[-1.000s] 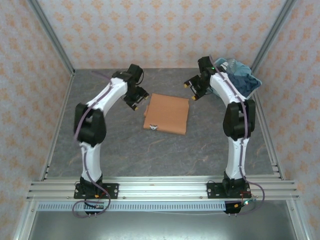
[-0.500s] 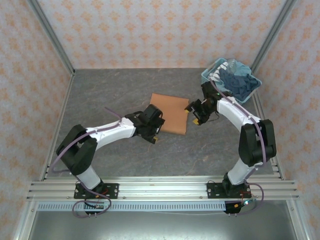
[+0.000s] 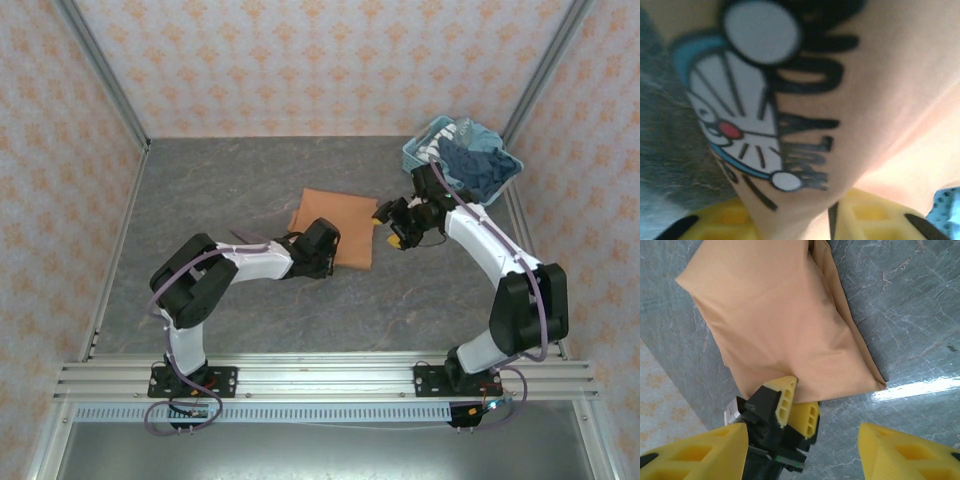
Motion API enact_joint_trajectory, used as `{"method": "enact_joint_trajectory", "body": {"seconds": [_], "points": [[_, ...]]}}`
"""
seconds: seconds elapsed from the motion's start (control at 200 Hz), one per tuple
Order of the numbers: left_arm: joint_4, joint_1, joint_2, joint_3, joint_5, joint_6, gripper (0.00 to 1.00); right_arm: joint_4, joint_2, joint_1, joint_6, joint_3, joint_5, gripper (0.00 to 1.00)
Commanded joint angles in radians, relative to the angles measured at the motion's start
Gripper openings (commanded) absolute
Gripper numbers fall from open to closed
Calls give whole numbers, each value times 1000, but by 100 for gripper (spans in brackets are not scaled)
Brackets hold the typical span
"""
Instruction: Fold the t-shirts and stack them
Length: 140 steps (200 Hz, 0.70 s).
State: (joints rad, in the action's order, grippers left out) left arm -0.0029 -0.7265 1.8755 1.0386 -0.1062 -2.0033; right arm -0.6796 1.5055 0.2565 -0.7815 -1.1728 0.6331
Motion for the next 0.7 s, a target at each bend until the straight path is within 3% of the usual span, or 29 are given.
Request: {"method": "enact_joint_trajectory", "body": {"seconds": [0.0,0.155,0.37,0.585,0.696], "points": [[56,52,28,-4,72,-26,15,-69,-38,-7,31,-32,-45,57],[76,176,40,-59,81,58,6,-114,-59,-10,52,-57,-75,56],[-39,478,-70,-57,13,338,5,-130,-112,-11,55,-55,-100,56],[-151,788,59,164,-123,623,5,-143,-151,-11,52,-31,-115,56],[-176,904,137,262,-156,686,5,-152,-167,-11,51,-30,-130,56]]}}
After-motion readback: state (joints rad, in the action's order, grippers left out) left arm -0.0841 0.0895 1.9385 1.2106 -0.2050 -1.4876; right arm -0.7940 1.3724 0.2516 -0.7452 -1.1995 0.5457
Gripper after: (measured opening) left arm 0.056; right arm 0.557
